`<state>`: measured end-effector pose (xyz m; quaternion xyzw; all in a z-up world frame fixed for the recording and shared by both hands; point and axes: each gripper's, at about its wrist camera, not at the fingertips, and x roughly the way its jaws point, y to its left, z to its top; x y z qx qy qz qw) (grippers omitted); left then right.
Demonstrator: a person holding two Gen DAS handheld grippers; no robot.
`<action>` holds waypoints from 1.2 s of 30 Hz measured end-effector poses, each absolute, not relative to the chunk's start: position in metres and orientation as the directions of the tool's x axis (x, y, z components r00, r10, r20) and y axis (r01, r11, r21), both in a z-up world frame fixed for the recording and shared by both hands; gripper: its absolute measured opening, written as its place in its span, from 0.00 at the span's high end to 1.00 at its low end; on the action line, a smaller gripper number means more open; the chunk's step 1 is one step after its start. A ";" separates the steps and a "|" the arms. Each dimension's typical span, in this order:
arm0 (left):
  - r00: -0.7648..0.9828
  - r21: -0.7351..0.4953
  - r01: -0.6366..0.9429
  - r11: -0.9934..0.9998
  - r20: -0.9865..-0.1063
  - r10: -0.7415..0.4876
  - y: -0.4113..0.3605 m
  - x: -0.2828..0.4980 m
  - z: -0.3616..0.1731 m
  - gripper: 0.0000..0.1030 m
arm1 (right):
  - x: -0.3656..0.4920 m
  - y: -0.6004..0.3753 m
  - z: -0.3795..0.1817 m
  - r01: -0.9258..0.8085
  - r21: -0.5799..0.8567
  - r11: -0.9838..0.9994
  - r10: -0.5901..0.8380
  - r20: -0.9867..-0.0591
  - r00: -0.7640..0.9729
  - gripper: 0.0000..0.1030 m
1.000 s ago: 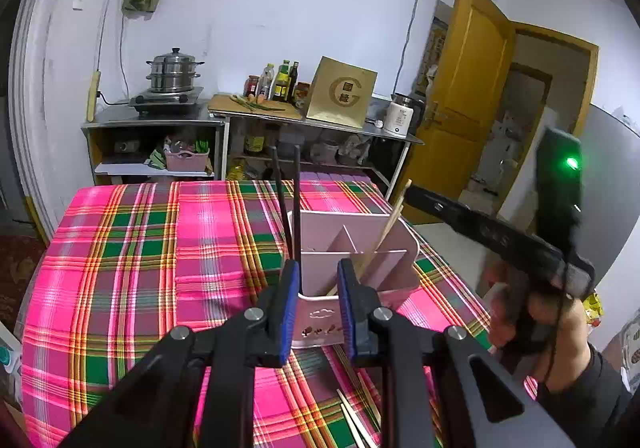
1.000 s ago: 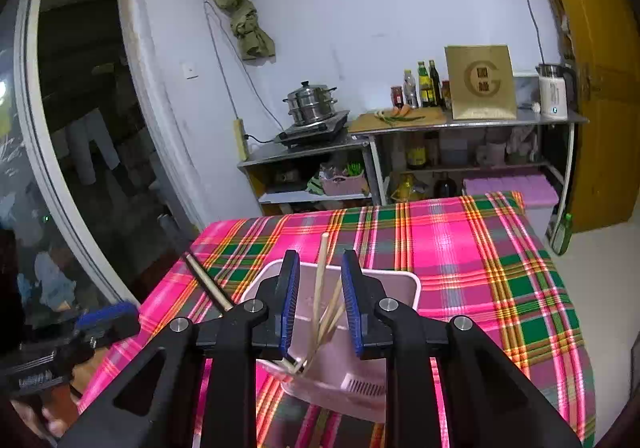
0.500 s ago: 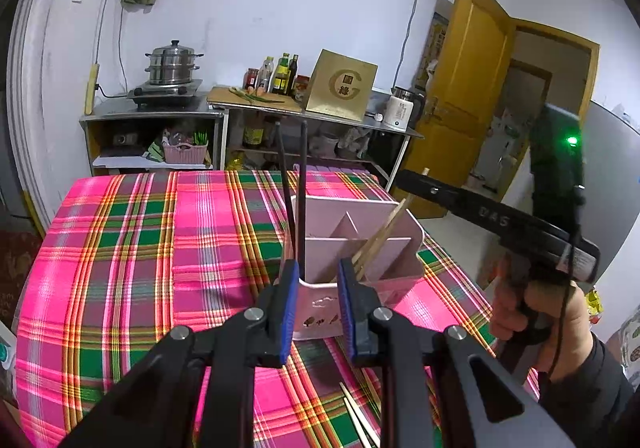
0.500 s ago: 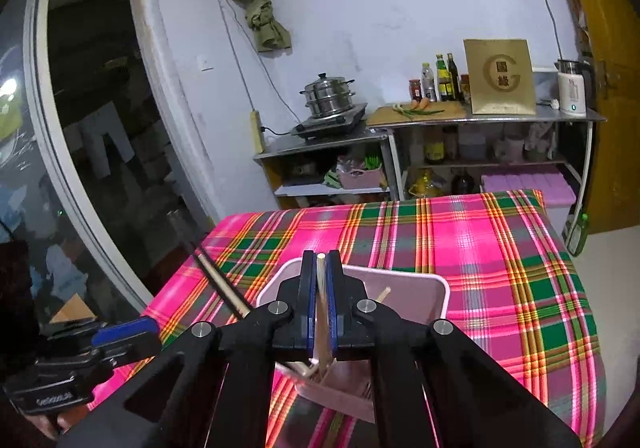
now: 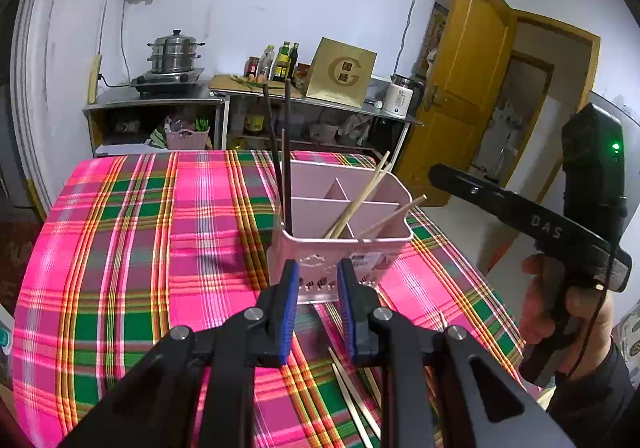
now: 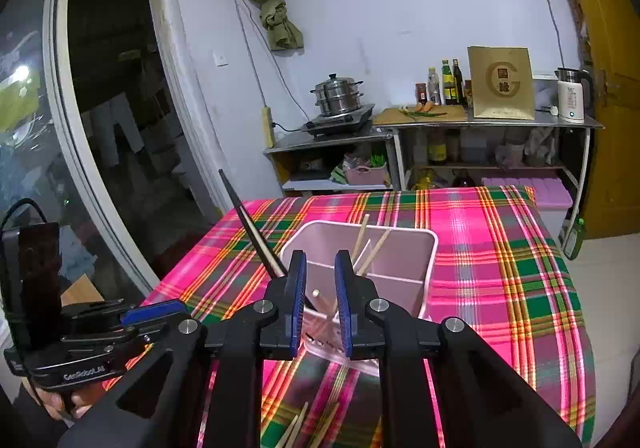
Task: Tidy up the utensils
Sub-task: 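Move both open tools back down to the remaining chopsticks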
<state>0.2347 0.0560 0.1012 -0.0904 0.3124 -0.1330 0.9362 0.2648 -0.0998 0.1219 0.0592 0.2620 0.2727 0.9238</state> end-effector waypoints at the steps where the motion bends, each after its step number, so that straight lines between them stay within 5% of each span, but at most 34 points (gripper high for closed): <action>1: 0.770 -0.256 0.189 0.948 -0.561 -0.305 0.056 0.232 0.101 0.80 | 0.261 -0.102 0.123 -0.472 0.252 0.845 0.534 -0.448 0.717 0.85; 18: 0.779 -0.265 0.170 0.949 -0.553 -0.294 0.044 0.166 0.078 0.71 | 0.165 -0.150 0.108 -0.448 0.250 0.859 0.512 -0.390 0.765 0.85; 36: 0.672 -0.242 0.133 0.961 -0.691 -0.267 0.013 0.163 0.000 0.71 | 0.138 -0.173 0.053 -0.359 0.247 0.900 0.436 -0.510 0.742 0.85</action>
